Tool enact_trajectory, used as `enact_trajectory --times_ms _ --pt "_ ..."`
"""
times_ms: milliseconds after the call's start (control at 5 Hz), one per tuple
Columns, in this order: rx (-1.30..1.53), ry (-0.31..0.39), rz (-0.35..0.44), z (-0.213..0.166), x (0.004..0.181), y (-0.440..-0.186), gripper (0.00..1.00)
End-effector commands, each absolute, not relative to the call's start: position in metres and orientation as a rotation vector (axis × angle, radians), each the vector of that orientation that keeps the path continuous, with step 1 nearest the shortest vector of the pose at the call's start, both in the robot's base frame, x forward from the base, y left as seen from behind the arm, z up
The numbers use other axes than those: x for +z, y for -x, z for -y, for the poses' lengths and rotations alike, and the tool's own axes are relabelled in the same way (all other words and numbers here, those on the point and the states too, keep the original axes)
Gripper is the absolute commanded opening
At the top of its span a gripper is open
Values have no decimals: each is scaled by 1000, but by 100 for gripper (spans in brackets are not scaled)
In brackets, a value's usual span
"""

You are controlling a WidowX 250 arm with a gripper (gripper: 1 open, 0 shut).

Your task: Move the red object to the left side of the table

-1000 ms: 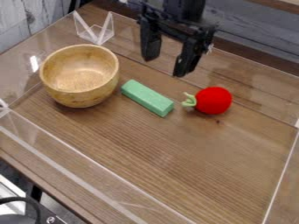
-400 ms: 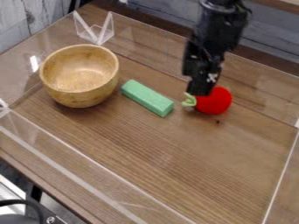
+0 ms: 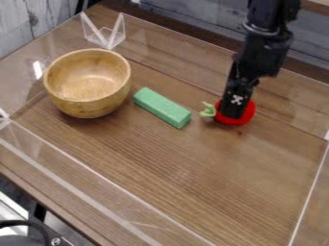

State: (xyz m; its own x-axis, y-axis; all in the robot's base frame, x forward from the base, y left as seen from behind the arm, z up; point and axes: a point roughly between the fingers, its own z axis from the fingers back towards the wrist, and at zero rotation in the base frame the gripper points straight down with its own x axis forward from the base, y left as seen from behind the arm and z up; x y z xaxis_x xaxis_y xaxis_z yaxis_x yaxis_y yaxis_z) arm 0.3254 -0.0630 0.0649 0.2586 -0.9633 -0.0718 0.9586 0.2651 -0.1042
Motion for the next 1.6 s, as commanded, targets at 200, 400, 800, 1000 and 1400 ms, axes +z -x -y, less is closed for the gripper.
enact_trajectory --times_ms 200,400,800,1000,1400 --pt "-1339 18 -41 67 56 -336 100" --pt "-1345 27 -31 65 45 -337 100" --pt "-1349 43 -19 62 27 -338 100" --pt "-1350 51 -15 61 18 -340 100" --pt "-1350 64 -9 60 9 -342 100"
